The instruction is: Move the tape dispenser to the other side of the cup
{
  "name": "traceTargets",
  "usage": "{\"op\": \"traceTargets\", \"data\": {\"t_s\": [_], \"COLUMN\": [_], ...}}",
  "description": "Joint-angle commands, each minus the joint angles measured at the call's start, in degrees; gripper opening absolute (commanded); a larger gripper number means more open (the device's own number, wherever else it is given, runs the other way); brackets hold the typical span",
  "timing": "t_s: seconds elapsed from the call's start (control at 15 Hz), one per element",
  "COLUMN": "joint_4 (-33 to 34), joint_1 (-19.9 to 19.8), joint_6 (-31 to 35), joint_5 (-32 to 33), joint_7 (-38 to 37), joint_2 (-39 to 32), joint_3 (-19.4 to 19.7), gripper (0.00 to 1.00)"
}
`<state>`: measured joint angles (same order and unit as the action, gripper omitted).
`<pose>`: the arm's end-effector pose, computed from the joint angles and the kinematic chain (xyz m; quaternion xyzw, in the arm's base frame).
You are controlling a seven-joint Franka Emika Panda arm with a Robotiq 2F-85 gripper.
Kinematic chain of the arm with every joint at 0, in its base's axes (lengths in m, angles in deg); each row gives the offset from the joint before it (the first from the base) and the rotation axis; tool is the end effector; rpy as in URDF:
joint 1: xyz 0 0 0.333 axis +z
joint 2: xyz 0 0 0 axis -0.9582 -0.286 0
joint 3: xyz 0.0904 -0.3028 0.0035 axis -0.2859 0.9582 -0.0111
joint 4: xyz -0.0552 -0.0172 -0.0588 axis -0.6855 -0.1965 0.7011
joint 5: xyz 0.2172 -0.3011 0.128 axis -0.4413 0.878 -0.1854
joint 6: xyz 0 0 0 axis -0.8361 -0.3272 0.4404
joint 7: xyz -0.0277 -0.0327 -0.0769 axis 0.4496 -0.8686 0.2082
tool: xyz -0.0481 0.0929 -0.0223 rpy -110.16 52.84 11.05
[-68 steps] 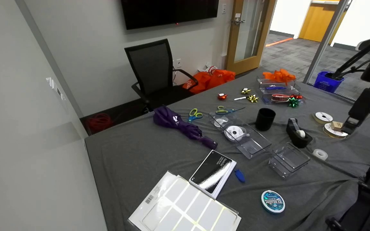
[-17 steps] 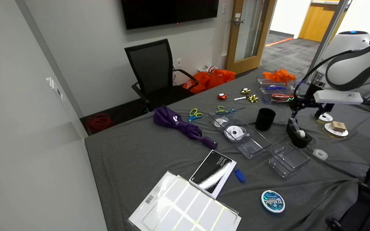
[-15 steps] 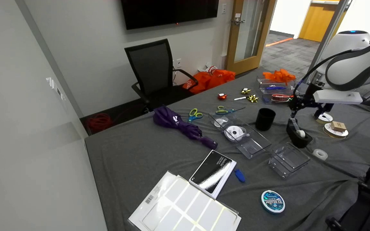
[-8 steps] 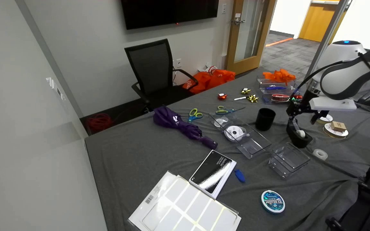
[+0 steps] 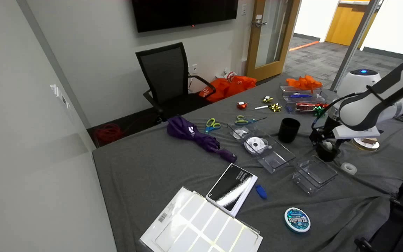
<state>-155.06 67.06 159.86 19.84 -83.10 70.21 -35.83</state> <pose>0.4641 -0.1279 0.1687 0.9545 -0.2965 0.0146 0.0267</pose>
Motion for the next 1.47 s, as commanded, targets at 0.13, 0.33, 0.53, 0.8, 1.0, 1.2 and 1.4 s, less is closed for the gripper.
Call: {"op": "traceTargets", "data": {"t_s": [0.13, 0.33, 0.53, 0.8, 1.0, 1.2, 1.4], "joint_4": [-0.1, -0.5, -0.8, 0.1, 0.5, 0.4, 1.0], "joint_1": [-0.6, -0.9, -1.2, -0.7, -0.9, -2.8, -3.9], "joint_6": [3.1, 2.9, 2.8, 3.2, 3.9, 6.1, 9.6], "joint_5": [-0.7, -1.4, -1.8, -1.6, -1.5, -3.6, -5.4], "joint_7": [7.2, 8.8, 9.9, 9.4, 9.7, 12.0, 14.0], "joint_2": [-1.6, -0.9, -0.2, -1.6, -2.9, -3.9, -5.8], "joint_3": [2.5, 2.6, 2.5, 3.0, 3.0, 1.0, -0.1], "gripper": [1.00, 1.00, 1.00, 1.00, 1.00, 1.00, 1.00]}}
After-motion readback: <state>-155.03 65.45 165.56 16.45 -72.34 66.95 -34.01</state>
